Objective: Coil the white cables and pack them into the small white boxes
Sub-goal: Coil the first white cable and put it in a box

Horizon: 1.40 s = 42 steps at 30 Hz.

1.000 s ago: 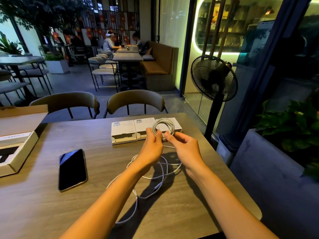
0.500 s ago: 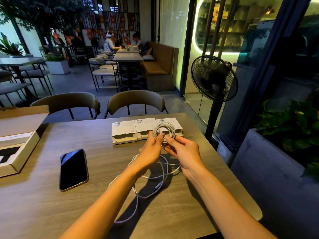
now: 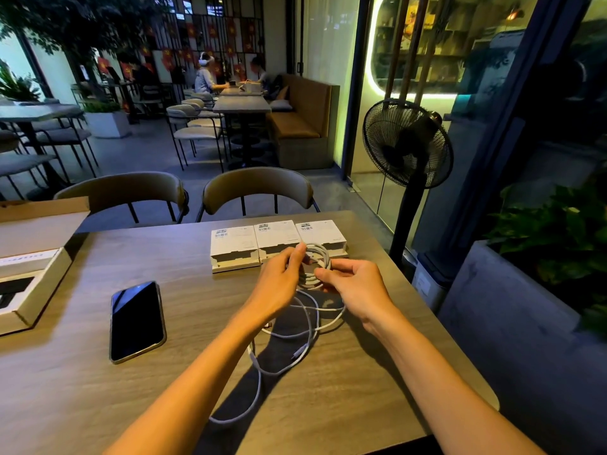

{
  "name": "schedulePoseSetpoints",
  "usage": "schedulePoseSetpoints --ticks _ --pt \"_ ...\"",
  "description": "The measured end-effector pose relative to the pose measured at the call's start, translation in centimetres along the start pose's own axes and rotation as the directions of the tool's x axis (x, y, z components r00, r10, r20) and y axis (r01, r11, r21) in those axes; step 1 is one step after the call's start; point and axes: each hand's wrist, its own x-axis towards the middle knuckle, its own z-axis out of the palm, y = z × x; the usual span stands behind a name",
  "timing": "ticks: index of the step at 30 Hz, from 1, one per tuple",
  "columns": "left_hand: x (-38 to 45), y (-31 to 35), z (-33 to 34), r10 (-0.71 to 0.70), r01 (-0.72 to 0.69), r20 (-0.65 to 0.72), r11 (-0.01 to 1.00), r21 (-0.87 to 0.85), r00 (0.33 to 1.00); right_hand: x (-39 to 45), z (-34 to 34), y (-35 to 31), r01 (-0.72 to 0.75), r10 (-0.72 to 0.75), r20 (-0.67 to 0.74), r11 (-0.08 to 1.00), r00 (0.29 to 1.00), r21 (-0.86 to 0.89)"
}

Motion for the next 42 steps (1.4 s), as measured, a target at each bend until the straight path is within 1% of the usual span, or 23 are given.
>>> schedulePoseSetpoints --ticks 2,5,8,11,15,17,20,23,26,31,36,39,42 --pt "0.2 -0.2 -0.4 -0.007 0.008 0.035 1.000 -0.023 0.999 0.1 -0.2 0.0 -0.019 0.019 0.013 1.000 1.000 -0.003" --pt "0.4 -0.2 -0.9 -0.049 0.060 0.096 0.992 -0.112 0.994 0.2 -0.5 -0.3 -0.059 0.055 0.044 0.994 0.997 0.096" --pt "0.2 0.2 -1.1 -0.033 0.048 0.101 0.986 -0.158 0.994 0.0 -0.6 -0.4 -0.055 0.051 0.037 0.991 0.998 0.126" --pt "0.0 0.5 -1.1 -0.044 0.066 0.100 0.972 -0.225 0.994 -0.1 -0.5 -0.2 -0.017 0.019 -0.010 0.988 1.000 0.153" --pt "-0.5 0.9 -1.2 -0.109 0.166 0.163 0.903 -0.396 0.981 -0.5 -0.2 -0.4 0.046 -0.024 -0.086 0.964 0.996 0.260" --pt "-0.6 1.1 -1.2 -0.124 0.185 0.167 0.884 -0.430 0.978 -0.4 -0.1 -0.4 0.067 -0.032 -0.140 0.965 0.990 0.254" --pt "-0.8 1.5 -1.1 -0.132 0.193 0.160 0.864 -0.466 0.978 -0.3 0.1 -0.6 0.098 -0.058 -0.195 0.975 0.979 0.199" --pt "-0.8 1.8 -1.3 -0.145 0.206 0.161 0.855 -0.476 0.976 -0.3 0.0 -1.0 0.128 -0.088 -0.195 0.971 0.977 0.203" --pt "-0.6 1.9 -1.8 -0.156 0.234 0.199 0.854 -0.465 0.967 -0.4 -0.2 -0.9 0.137 -0.100 -0.168 0.965 0.981 0.223" --pt "-0.4 1.8 -2.3 -0.145 0.237 0.249 0.889 -0.393 0.958 -0.3 -0.1 -0.5 0.102 -0.075 -0.098 0.946 0.992 0.308" --pt "-0.5 1.4 -1.9 -0.138 0.248 0.296 0.892 -0.377 0.945 -0.1 -0.1 -0.5 0.042 -0.041 -0.012 0.908 0.999 0.416" --pt "-0.5 1.0 -1.9 -0.130 0.248 0.304 0.886 -0.392 0.944 -0.1 -0.1 -0.4 0.056 -0.056 -0.011 0.918 0.998 0.392" --pt "-0.6 0.8 -1.7 -0.122 0.226 0.276 0.894 -0.388 0.953 -0.2 0.0 -0.5 0.101 -0.091 -0.046 0.947 0.995 0.304"
